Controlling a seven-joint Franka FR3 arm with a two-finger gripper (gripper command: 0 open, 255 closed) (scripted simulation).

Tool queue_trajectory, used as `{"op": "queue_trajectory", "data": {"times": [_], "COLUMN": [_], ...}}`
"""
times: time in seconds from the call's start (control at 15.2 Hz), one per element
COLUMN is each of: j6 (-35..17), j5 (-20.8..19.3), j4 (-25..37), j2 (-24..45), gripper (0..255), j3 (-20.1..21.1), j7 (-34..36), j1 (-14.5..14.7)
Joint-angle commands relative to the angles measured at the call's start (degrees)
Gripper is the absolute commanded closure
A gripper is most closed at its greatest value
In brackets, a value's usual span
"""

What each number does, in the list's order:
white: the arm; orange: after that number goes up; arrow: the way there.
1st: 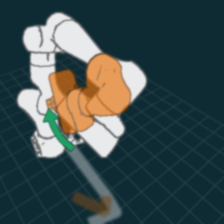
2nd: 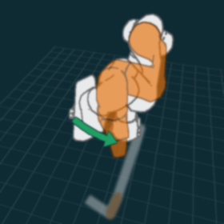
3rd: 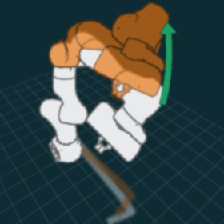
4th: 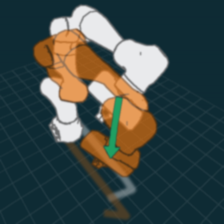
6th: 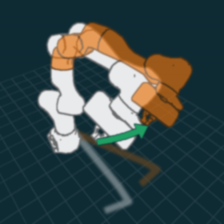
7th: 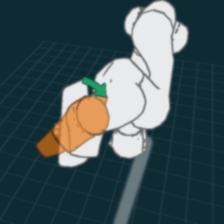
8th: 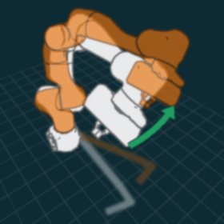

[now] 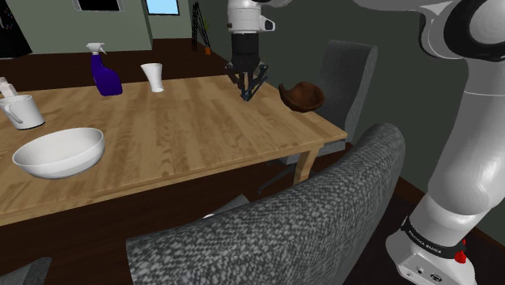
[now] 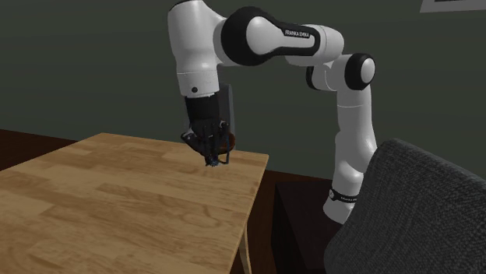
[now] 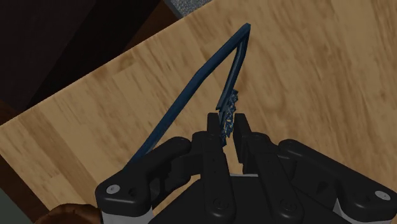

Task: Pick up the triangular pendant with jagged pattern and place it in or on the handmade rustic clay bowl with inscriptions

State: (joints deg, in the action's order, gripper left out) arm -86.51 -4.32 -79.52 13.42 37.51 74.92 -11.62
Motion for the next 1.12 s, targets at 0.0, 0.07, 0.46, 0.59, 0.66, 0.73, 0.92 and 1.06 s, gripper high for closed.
{"op": "queue_trajectory", "data": {"times": [0.0, 0.07, 0.46, 0.59, 0.66, 0.73, 0.92, 1.06], "j6": [2.0, 2.9, 6.8, 6.8, 6.9, 7.0, 7.5, 7.9], "j5": [-0.4, -0.6, -1.3, -0.8, -0.6, -0.5, -0.5, -0.6], "j4": [2.5, 3.7, 8.5, 7.9, 7.7, 7.6, 7.8, 8.5], "j2": [0.7, 1.0, 2.1, 1.3, 1.0, 0.8, 0.6, 0.9], "gripper": [255, 255, 255, 255, 255, 255, 255, 255], "j3": [0.0, 0.1, -0.2, -1.0, -1.5, -1.9, -3.2, -4.1], "j7": [0.2, 0.3, -0.5, -3.3, -4.7, -6.0, -10.0, -12.5], "j1": [0.4, 0.6, 0.6, -1.5, -2.5, -3.5, -6.2, -7.8]}}
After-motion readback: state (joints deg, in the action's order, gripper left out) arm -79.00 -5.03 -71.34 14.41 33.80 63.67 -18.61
